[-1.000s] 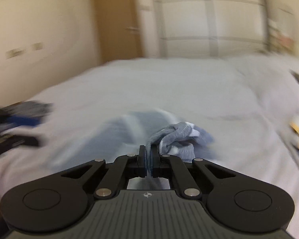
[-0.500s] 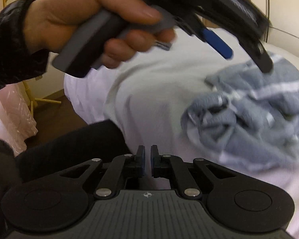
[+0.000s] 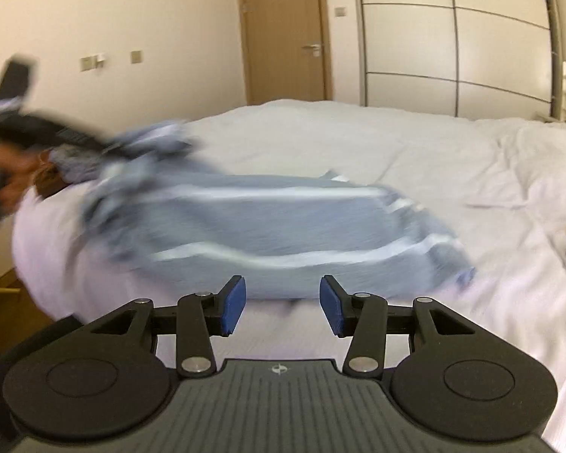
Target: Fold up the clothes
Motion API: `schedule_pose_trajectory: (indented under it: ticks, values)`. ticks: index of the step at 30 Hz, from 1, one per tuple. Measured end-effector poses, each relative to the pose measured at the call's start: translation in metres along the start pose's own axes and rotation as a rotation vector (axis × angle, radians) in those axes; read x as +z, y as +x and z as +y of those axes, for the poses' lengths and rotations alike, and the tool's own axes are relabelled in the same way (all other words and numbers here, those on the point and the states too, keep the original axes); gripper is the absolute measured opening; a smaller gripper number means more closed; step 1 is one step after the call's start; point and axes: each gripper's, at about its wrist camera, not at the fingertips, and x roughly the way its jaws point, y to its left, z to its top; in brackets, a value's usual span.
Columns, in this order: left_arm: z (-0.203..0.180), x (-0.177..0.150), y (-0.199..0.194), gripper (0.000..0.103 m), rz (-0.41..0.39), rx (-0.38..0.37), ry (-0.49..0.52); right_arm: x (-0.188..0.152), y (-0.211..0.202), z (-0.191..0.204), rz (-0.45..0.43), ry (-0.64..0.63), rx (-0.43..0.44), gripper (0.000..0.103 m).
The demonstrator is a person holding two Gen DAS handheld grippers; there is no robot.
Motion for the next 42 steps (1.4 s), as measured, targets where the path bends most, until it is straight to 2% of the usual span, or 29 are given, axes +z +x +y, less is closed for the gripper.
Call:
schedule_pose_trajectory:
  ticks: [2, 8, 10, 14, 18, 19, 21, 22, 26, 27, 28, 29, 30, 33, 34, 35, 36, 37, 39, 42]
  values:
    - [0.008, -0.014, -0.003, 0.006, 0.024, -0.006, -0.023, 0.011, 0.01, -0.003, -0.02, -0.006, -0.005, 0.053]
    - [0.024, -0.024, -0.012, 0.005, -0.036, -0.079, -0.096, 0.042, 0.054, 0.006, 0.011, -0.08, 0.008, 0.056]
    - [0.031, -0.013, -0.012, 0.005, -0.066, -0.098, -0.096, 0.049, 0.067, 0.022, 0.013, -0.137, 0.044, 0.058]
    - [0.043, 0.019, -0.014, 0.011, -0.112, -0.025, -0.052, 0.065, 0.093, 0.053, 0.015, -0.283, 0.113, 0.07]
    - [0.059, 0.026, -0.025, 0.014, -0.123, 0.073, -0.06, 0.085, 0.118, 0.068, 0.018, -0.433, 0.089, 0.073]
    - [0.063, 0.022, -0.028, 0.016, -0.113, 0.087, -0.071, 0.088, 0.127, 0.066, 0.027, -0.436, 0.07, 0.075]
    - [0.07, 0.011, -0.03, 0.027, -0.08, 0.1, -0.092, 0.094, 0.144, 0.055, 0.053, -0.409, 0.024, 0.077]
    - [0.069, 0.007, -0.029, 0.029, -0.068, 0.101, -0.086, 0.097, 0.152, 0.049, 0.067, -0.395, 0.002, 0.077]
    - [0.055, 0.004, -0.015, 0.038, -0.066, 0.046, -0.061, 0.094, 0.183, 0.018, 0.15, -0.306, -0.046, 0.077]
    - [0.049, 0.006, -0.011, 0.04, -0.068, 0.027, -0.046, 0.091, 0.187, 0.01, 0.184, -0.272, -0.025, 0.072]
    - [0.043, 0.009, -0.006, 0.041, -0.069, 0.009, -0.032, 0.088, 0.188, 0.002, 0.218, -0.224, 0.02, 0.045]
    - [0.037, 0.011, -0.002, 0.041, -0.07, -0.007, -0.016, 0.086, 0.185, -0.002, 0.245, -0.184, 0.066, 0.027]
    - [0.031, 0.013, 0.003, 0.042, -0.071, -0.019, 0.003, 0.082, 0.179, -0.005, 0.267, -0.154, 0.105, 0.0]
    - [0.013, 0.019, 0.014, 0.043, -0.067, -0.051, 0.044, 0.062, 0.148, 0.008, 0.292, -0.215, 0.103, 0.0]
    - [0.008, 0.021, 0.018, 0.046, -0.067, -0.055, 0.057, 0.054, 0.136, 0.01, 0.305, -0.222, 0.111, 0.0]
    - [0.003, 0.024, 0.022, 0.054, -0.068, -0.05, 0.072, 0.046, 0.125, 0.013, 0.317, -0.229, 0.118, 0.0]
    - [-0.001, 0.027, 0.026, 0.063, -0.068, -0.036, 0.085, 0.037, 0.116, 0.016, 0.335, -0.241, 0.119, 0.0]
    - [-0.004, 0.03, 0.03, 0.065, -0.067, -0.019, 0.095, 0.026, 0.112, 0.021, 0.354, -0.253, 0.113, 0.0]
    - [-0.004, 0.038, 0.041, 0.067, -0.05, 0.019, 0.102, 0.017, 0.105, 0.026, 0.369, -0.253, 0.112, 0.0]
    - [0.002, 0.045, 0.063, 0.068, 0.008, 0.084, 0.11, 0.03, 0.091, 0.018, 0.325, -0.235, 0.092, 0.0]
